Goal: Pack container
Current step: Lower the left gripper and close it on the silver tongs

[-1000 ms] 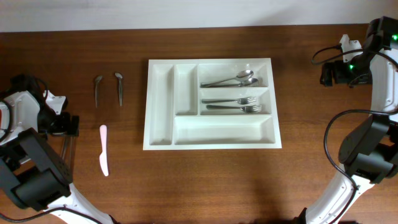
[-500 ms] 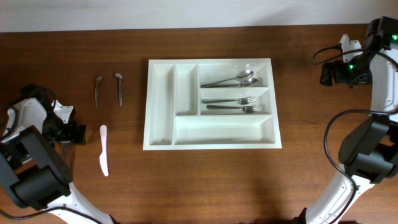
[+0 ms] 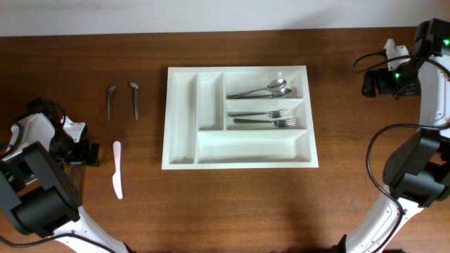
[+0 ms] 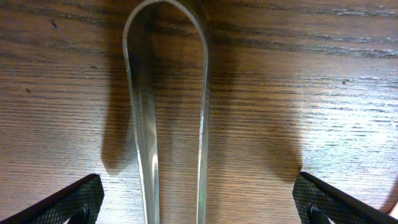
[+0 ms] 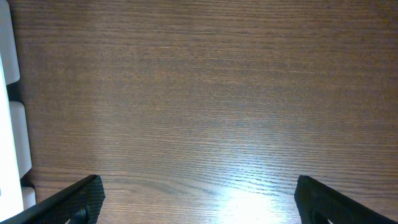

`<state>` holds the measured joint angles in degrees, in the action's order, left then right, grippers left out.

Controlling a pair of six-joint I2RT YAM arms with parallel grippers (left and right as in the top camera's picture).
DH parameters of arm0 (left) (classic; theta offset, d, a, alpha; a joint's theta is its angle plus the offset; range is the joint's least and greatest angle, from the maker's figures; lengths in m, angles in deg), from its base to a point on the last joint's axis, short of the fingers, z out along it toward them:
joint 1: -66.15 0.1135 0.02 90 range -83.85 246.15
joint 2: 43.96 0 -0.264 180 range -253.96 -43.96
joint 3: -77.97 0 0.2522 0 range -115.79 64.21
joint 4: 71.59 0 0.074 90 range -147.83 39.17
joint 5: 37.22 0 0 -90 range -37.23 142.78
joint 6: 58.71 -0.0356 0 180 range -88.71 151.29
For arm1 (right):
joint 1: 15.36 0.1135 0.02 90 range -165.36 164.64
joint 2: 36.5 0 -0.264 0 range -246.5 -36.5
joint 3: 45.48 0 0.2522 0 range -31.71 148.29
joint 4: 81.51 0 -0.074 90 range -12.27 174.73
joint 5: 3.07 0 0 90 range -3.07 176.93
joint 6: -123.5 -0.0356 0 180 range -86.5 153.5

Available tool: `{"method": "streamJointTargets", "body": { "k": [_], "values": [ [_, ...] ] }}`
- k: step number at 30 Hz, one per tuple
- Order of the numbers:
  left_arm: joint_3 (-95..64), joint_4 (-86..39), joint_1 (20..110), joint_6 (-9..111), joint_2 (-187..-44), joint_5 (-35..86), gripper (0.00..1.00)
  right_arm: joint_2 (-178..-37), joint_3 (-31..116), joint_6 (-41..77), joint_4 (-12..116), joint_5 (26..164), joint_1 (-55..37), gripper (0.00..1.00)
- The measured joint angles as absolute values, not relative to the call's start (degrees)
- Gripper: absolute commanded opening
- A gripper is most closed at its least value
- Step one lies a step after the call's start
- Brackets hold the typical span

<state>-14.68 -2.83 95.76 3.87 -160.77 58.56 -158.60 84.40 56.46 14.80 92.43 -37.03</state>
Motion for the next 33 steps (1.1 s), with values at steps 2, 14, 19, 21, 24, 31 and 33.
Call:
{"method": "streamJointTargets", "body": {
  "k": [2,14,19,21,24,31,33],
  "values": [
    [-14.7,-2.8,95.8,3.9,-160.8,58.1,0.99,-158.6,84.4,56.5,14.8,92.4,-37.0,0.99],
    [-13.8,-3.3,95.8,3.9,-160.8,55.3,0.99,-158.6,84.4,56.5,14.8,92.4,-37.0,0.99],
    [-13.5,-4.1,96.1,3.9,-160.6,55.3,0.99,-158.6,84.4,56.4,14.8,92.4,-37.0,0.99],
    [-13.5,-4.3,96.5,3.9,-160.6,55.3,0.97,-158.6,84.4,56.5,14.8,92.4,-37.0,0.99],
    [-13.5,-4.8,97.3,4.1,-160.6,55.3,0.81,-158.6,84.4,56.5,14.8,92.4,-37.0,0.99],
    [-13.4,-5.2,98.5,4.1,-160.6,55.1,0.46,-158.6,84.4,56.5,14.8,92.4,-37.0,0.99],
    [-13.4,-5.2,98.5,4.2,-160.6,55.1,0.40,-158.6,84.4,56.5,14.8,92.4,-37.0,0.99]
  ]
}}
